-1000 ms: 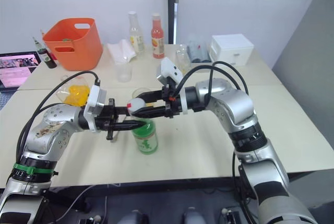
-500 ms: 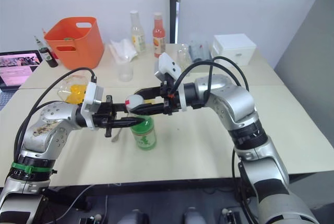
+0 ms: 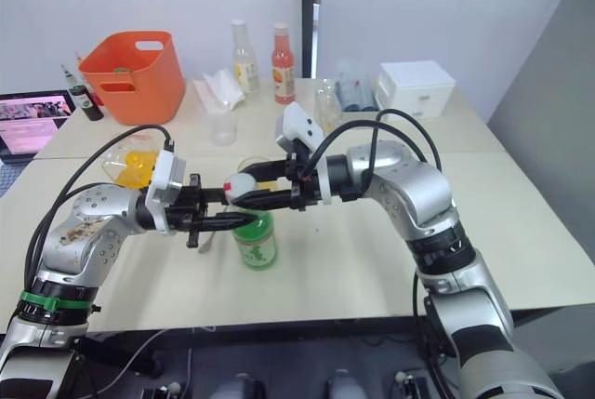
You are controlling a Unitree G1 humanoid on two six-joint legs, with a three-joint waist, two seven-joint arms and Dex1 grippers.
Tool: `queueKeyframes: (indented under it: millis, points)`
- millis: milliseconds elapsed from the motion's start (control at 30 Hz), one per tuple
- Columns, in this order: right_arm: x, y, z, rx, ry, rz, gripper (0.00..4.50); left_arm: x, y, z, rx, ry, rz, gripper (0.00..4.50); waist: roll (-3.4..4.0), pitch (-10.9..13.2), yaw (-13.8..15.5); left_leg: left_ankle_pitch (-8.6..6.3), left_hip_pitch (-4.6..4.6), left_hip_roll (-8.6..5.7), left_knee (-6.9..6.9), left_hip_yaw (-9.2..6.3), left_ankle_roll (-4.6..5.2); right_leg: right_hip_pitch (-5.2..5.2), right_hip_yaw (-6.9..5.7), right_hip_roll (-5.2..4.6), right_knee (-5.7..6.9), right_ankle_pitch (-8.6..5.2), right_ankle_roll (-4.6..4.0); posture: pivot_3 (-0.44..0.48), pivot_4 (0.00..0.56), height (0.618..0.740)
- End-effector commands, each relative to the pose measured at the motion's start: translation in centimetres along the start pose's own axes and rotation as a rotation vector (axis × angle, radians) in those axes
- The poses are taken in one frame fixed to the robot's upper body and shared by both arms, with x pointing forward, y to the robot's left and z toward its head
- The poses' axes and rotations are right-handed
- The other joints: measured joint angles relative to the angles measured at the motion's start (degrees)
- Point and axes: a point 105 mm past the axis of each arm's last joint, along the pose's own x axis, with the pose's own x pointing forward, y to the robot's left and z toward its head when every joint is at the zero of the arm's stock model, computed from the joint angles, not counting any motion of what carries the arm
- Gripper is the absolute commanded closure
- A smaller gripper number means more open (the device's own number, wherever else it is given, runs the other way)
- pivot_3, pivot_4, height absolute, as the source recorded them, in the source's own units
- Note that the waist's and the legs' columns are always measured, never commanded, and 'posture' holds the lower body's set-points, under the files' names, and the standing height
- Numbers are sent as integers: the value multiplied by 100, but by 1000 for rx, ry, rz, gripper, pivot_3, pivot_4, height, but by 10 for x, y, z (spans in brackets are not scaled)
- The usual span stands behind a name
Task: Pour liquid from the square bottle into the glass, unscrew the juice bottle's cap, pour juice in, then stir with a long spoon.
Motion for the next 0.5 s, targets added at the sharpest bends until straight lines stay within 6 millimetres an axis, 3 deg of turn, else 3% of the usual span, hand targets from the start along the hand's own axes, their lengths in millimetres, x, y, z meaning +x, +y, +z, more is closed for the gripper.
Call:
queueKeyframes:
  millis: [33, 67, 100, 267, 500]
  points:
    - [-7, -4, 20, -68, -58, -43, 2784, 0, -4, -13, -35, 58, -13, 3118, 0, 0, 0, 0, 0, 0, 0, 0, 0, 0, 0, 0, 0, 0, 0, 0, 150, 715]
    - [-7, -4, 20, -62, -61, -40, 2784, 0, -4, -14, -35, 58, -13, 3118, 0, 0, 0, 0, 0, 0, 0, 0, 0, 0, 0, 0, 0, 0, 0, 0, 150, 715]
    - [-6, -4, 21, -58, -64, -37, 1756, 0, -4, -14, -35, 58, -13, 3118, 0, 0, 0, 0, 0, 0, 0, 0, 0, 0, 0, 0, 0, 0, 0, 0, 150, 715]
    - [-7, -4, 27, -71, -82, -42, 161, -1, -4, -13, -36, 55, -10, 3118, 0, 0, 0, 0, 5, 0, 0, 0, 0, 6, 0, 0, -1, 0, 0, 0, 150, 715]
    - [-10, 1, 35, -85, -96, -23, 161, -1, -3, -13, -33, 56, -6, 3118, 0, 0, 0, 0, 6, 0, 0, 0, 0, 7, 0, 0, 0, 0, 0, 0, 150, 715]
